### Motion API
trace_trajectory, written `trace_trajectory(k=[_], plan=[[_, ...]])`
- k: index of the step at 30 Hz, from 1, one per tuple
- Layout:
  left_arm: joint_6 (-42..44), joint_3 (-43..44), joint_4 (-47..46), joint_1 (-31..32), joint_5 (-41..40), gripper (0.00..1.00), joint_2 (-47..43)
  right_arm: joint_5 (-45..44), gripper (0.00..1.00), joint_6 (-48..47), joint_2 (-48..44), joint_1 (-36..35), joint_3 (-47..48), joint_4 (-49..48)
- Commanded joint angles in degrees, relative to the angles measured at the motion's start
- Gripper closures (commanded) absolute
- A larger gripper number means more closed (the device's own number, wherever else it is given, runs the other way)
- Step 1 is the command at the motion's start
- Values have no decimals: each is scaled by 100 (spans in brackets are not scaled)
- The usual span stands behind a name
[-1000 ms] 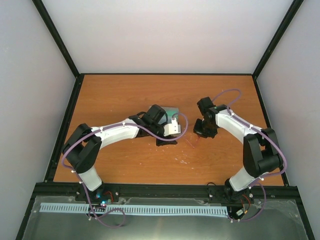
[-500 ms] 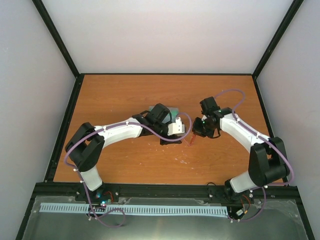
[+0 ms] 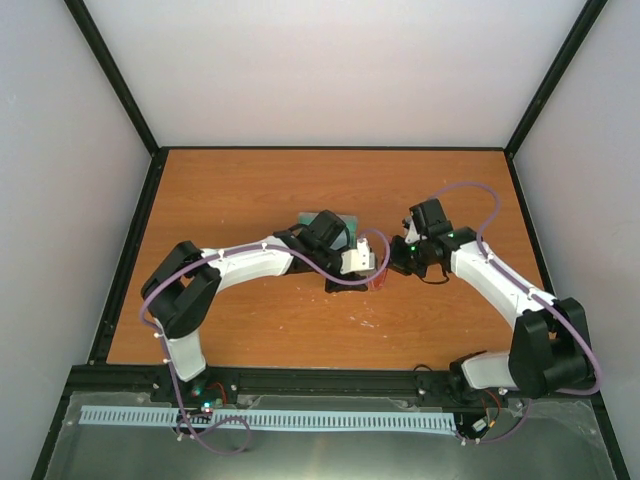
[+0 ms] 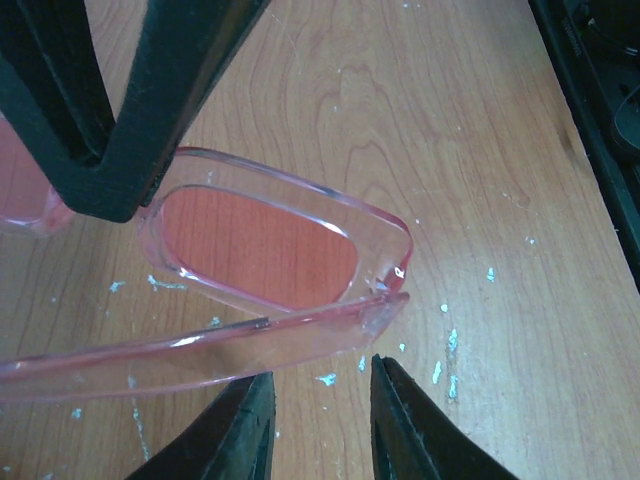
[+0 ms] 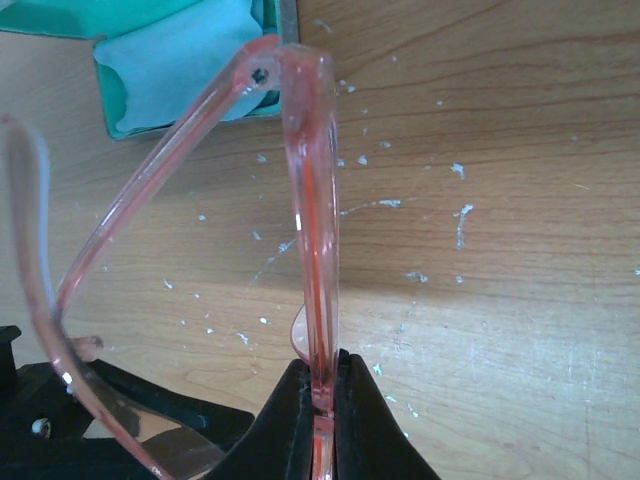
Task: Organize the sunglasses
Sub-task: Fold the sunglasses.
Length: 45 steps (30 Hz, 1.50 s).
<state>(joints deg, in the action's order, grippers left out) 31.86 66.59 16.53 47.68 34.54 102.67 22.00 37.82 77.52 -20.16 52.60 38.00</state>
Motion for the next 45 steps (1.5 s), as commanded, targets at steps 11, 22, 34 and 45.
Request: trace_trajectory(k=[11, 22, 34, 45], plan=[[-76, 590, -543, 162, 131, 64, 168, 1043, 97, -186, 105, -275, 13, -500], [-66, -65, -4, 99, -523, 48, -1027, 110, 97, 98, 225, -251, -31, -227], [-905, -507, -683, -251, -826, 73, -2005, 705, 97, -2, 87, -249, 15, -424], [-661, 172, -814, -960, -1007, 88, -811, 1013, 97, -56, -426, -251, -135, -452]])
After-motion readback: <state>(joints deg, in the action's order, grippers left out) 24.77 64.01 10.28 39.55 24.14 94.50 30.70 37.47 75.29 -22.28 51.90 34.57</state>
